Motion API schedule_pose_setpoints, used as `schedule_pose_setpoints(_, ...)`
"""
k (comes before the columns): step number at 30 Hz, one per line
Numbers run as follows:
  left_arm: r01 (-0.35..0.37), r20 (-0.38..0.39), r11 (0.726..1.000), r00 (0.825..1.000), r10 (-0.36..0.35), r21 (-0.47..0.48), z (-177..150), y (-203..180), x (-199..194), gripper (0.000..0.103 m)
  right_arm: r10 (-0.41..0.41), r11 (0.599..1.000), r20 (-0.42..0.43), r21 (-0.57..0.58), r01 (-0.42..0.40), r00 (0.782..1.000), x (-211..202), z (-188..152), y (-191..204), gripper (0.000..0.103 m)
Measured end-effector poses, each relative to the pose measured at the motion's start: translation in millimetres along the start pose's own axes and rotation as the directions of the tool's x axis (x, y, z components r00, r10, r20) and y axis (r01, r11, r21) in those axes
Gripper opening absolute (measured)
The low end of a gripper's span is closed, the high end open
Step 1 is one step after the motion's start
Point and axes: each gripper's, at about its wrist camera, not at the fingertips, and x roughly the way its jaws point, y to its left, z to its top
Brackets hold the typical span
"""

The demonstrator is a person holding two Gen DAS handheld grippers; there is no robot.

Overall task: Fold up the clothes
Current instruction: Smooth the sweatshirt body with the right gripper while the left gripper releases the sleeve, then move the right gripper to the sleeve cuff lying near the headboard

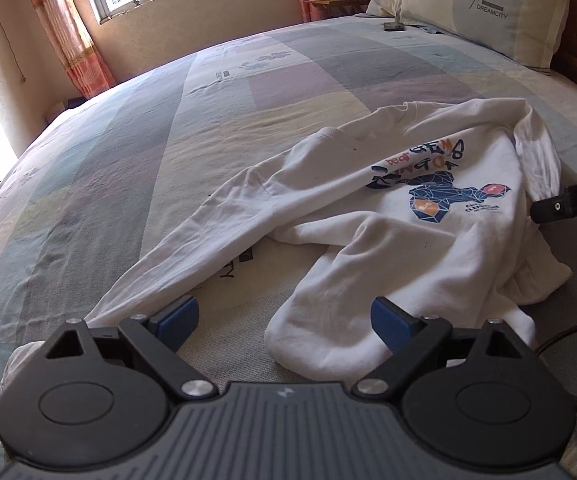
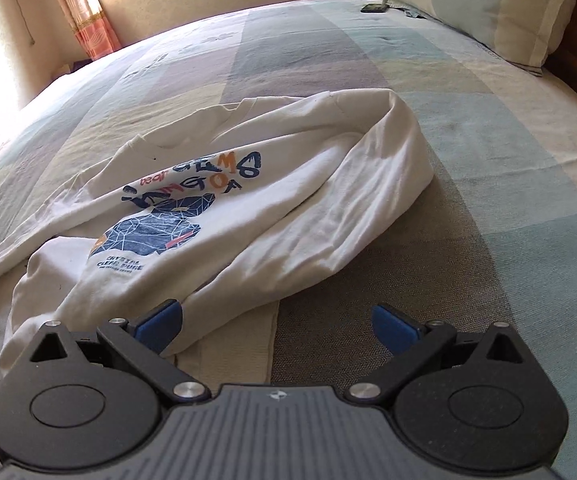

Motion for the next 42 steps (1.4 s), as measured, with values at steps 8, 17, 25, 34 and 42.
schedule_pose_setpoints(8,-0.014,-0.009,1.0,1.0,0.014,0.018,-6,8,3,0.093,-0.14,0.987,-0.084,0.072,0.146,0.987,30,5,-4,0.103)
schedule_pose_setpoints(17,-0.008,-0.013,0.998,1.0,0.007,-0.058,-24,39,5,0.093,-0.324,0.929,-0.048,0.174,0.327,0.945,7,2,-32,0.103)
schedule_pose_setpoints(25,-0.035,-0.007,0.996,0.999,0.035,-0.085,-40,56,-4,0.093,-0.34,0.916,-0.085,0.195,0.35,0.937,27,6,-19,0.103)
schedule_pose_setpoints(34,-0.069,-0.045,0.987,0.997,0.063,-0.147,-54,68,-3,0.093,-0.723,0.688,0.024,0.128,0.715,0.691,1,17,-64,0.103)
schedule_pose_setpoints(42,-0.036,-0.022,0.994,0.999,0.034,-0.102,-42,45,-5,0.093,-0.837,0.547,0.143,0.184,0.817,0.529,-45,56,-125,0.103)
